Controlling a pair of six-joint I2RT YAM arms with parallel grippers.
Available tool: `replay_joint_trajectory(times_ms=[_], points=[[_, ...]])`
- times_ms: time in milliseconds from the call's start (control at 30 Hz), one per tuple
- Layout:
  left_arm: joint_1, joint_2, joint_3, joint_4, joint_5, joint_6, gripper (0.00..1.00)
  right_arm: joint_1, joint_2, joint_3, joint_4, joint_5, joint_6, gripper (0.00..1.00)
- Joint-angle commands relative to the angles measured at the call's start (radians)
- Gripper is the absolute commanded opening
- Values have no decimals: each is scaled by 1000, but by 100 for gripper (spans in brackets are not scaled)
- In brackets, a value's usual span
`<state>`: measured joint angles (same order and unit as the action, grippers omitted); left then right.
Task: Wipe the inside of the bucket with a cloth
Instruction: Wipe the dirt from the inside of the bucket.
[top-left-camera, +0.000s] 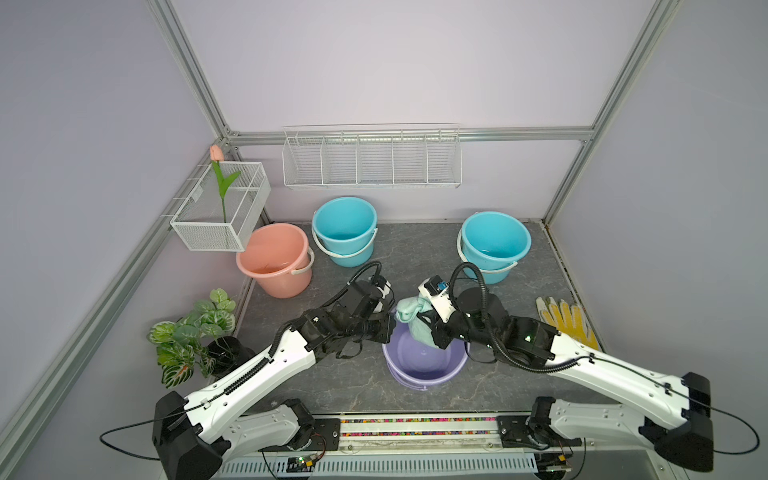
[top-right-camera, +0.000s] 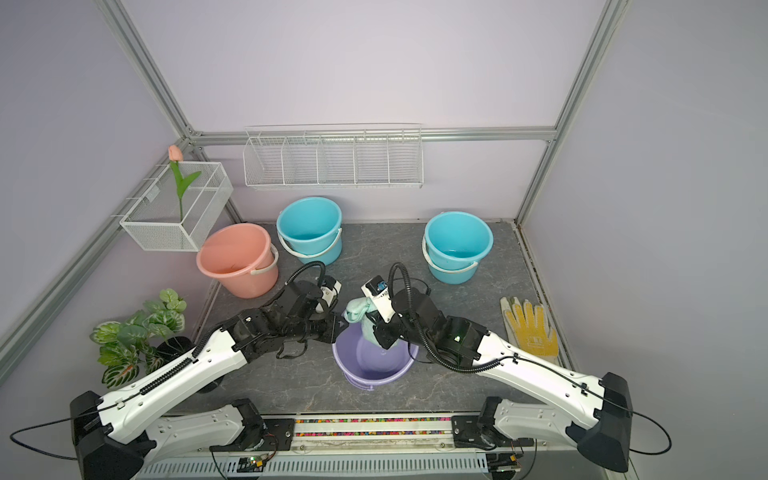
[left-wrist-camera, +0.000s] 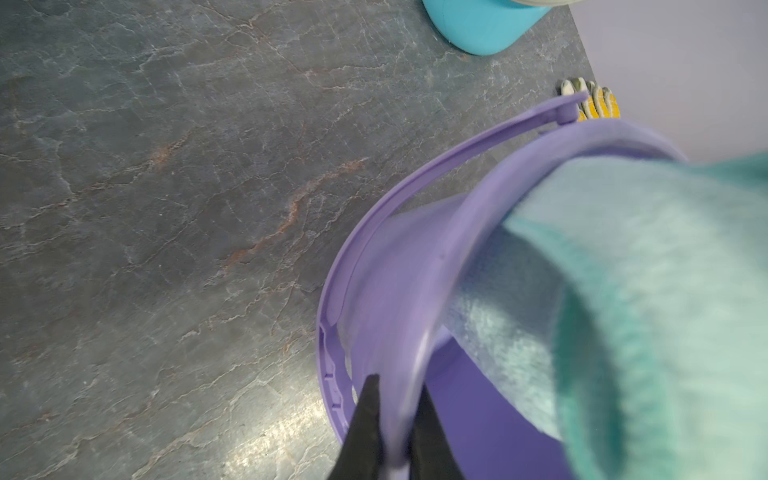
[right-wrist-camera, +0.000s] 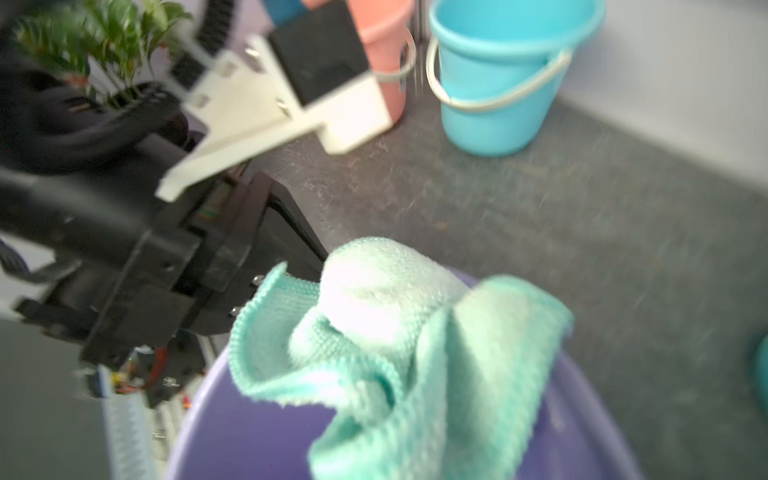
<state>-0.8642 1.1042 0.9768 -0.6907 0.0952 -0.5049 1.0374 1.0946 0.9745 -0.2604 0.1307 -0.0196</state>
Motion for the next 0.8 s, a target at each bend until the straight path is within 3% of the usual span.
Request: replay_joint_trajectory(times_ms=[0, 167, 267, 567, 767], points=[[1, -24, 17, -13, 47, 48, 0, 11, -25, -40, 111, -24, -551, 7], [1, -31, 28, -37, 67, 82, 0, 26, -18, -132, 183, -60, -1039, 7], [1, -33, 25, -34, 89, 96, 0, 30, 16, -155, 210, -65, -1193, 7], [2, -33, 25, -32, 119, 117, 0, 54, 212, -125, 211, -43, -1372, 7], [1, -48, 24, -37, 117, 128, 0, 62, 329, -137, 233, -41, -1385, 7]])
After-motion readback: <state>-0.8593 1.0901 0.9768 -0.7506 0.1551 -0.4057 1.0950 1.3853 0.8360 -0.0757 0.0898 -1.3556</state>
